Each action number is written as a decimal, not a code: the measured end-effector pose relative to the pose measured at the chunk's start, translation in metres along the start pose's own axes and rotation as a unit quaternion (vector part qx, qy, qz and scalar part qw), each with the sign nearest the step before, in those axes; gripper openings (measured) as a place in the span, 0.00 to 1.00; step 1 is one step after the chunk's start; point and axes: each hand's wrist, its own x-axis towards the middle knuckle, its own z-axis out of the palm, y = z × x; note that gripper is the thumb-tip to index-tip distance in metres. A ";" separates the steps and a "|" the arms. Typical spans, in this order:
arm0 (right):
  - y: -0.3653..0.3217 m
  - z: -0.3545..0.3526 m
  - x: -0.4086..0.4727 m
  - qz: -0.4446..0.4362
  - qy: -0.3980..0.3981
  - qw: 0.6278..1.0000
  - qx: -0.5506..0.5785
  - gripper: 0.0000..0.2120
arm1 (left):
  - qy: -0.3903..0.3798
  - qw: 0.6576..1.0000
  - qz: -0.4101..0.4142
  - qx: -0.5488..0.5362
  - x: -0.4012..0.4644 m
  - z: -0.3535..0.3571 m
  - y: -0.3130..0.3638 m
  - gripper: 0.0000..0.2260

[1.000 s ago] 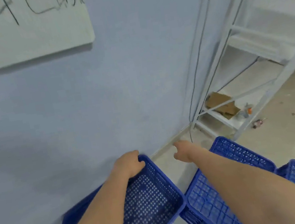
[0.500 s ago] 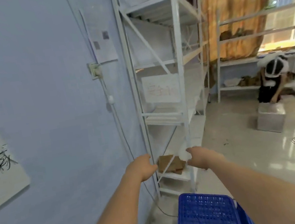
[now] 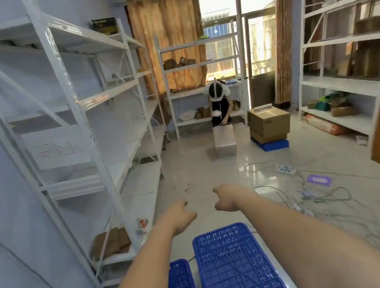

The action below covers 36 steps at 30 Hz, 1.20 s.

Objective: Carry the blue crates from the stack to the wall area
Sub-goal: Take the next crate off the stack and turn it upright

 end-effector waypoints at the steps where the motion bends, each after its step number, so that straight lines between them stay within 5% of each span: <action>1: 0.017 -0.003 0.002 0.002 0.005 1.000 0.003 0.27 | -0.012 1.000 0.004 0.006 0.007 0.011 0.016 0.29; 10: 0.108 -0.027 0.037 0.016 0.017 0.999 0.025 0.26 | -0.018 0.996 0.010 0.086 0.073 0.029 0.091 0.29; 24: 0.174 -0.052 0.159 0.080 0.021 0.996 -0.032 0.25 | -0.055 0.986 0.060 0.142 0.238 0.024 0.121 0.29; 36: 0.239 -0.005 0.262 0.045 -0.061 0.996 -0.040 0.30 | -0.053 0.968 0.054 0.237 0.330 0.076 0.126 0.31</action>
